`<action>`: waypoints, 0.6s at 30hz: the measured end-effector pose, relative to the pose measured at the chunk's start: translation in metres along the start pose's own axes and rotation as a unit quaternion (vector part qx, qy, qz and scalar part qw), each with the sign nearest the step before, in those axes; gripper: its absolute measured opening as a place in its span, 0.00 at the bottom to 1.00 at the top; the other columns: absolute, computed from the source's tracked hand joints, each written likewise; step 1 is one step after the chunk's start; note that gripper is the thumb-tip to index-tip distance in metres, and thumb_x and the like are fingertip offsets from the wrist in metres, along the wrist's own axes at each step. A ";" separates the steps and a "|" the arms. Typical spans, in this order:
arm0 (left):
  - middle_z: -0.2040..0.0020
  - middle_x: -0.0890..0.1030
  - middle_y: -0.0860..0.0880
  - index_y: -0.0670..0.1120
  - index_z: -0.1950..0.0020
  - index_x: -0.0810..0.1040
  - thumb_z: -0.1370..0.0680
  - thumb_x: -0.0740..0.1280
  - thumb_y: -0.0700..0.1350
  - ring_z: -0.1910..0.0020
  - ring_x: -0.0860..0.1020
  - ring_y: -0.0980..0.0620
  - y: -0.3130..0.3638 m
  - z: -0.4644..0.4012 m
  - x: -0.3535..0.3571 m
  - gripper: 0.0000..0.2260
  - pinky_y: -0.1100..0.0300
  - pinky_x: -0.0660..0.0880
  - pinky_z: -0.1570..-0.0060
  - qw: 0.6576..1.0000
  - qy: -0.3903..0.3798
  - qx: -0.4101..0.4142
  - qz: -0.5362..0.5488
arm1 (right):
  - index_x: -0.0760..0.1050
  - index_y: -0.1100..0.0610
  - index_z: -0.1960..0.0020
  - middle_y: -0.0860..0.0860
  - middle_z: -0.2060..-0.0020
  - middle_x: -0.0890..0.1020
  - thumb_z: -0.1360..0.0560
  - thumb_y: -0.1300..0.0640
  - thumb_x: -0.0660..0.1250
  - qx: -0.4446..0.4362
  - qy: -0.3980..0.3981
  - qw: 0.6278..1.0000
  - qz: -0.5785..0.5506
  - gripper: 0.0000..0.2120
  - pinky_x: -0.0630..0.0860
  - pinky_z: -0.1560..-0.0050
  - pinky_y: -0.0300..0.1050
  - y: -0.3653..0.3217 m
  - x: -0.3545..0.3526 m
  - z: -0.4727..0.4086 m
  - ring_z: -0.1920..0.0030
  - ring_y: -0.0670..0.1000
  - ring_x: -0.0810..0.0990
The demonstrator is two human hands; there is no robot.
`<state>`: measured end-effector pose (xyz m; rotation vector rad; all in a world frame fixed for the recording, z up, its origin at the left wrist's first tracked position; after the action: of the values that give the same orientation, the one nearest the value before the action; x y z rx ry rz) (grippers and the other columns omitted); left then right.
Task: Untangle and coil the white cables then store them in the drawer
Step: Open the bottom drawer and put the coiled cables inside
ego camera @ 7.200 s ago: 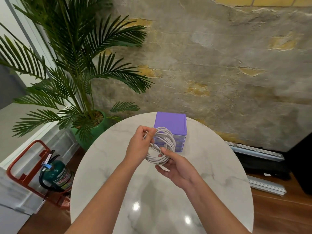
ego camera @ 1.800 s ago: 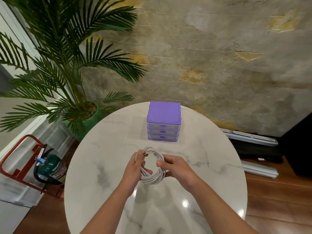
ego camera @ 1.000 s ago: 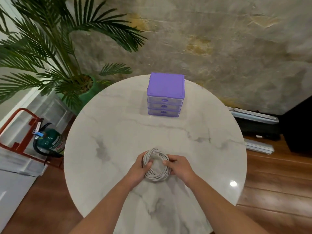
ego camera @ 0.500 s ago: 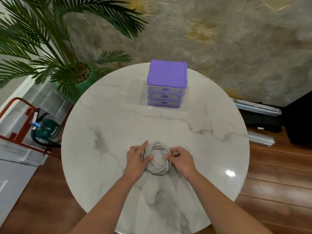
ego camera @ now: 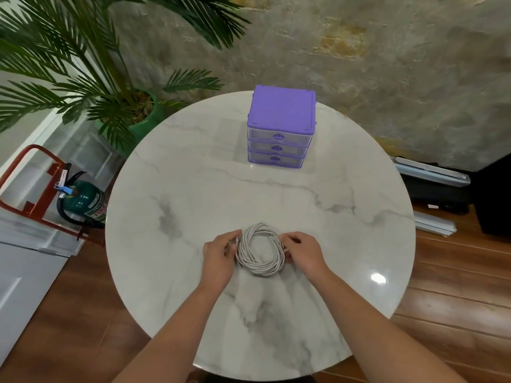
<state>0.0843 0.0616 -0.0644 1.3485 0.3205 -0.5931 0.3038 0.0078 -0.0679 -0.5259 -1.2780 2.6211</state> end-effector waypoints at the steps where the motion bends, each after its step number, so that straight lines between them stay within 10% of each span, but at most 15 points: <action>1: 0.51 0.77 0.52 0.50 0.39 0.81 0.22 0.66 0.36 0.54 0.77 0.54 0.002 -0.001 -0.002 0.15 0.52 0.74 0.41 1.000 0.001 0.002 -0.003 | 0.82 0.59 0.53 0.55 0.60 0.83 0.24 0.59 0.68 0.000 -0.001 1.000 0.006 0.05 0.80 0.67 0.39 -0.001 0.000 -0.001 0.67 0.50 0.80; 7: 0.50 0.79 0.51 0.48 0.41 0.81 0.21 0.65 0.41 0.57 0.76 0.64 0.007 -0.013 -0.007 0.11 0.80 0.66 0.56 0.999 -0.037 -0.026 -0.017 | 0.81 0.50 0.62 0.51 0.63 0.84 0.25 0.57 0.67 -0.026 0.002 0.996 0.087 0.08 0.80 0.51 0.53 -0.013 0.000 -0.015 0.64 0.52 0.80; 18: 0.41 0.80 0.49 0.44 0.36 0.78 0.19 0.63 0.47 0.47 0.76 0.55 0.085 -0.102 -0.011 0.14 0.71 0.64 0.53 0.999 -0.053 -0.005 0.009 | 0.79 0.57 0.59 0.51 0.64 0.81 0.26 0.53 0.71 -0.030 0.003 0.999 0.010 0.08 0.73 0.63 0.39 -0.082 -0.005 -0.063 0.67 0.48 0.76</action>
<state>0.1363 0.1719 -0.0102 1.3044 0.2247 -0.6457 0.3337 0.1026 -0.0376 -0.5589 -1.3615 2.6018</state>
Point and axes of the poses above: each hand's wrist, its own z-axis away from the middle knuckle, its own x-axis out of the palm, y = z × x, the point moved 8 cm from there along -z, towards the middle knuckle
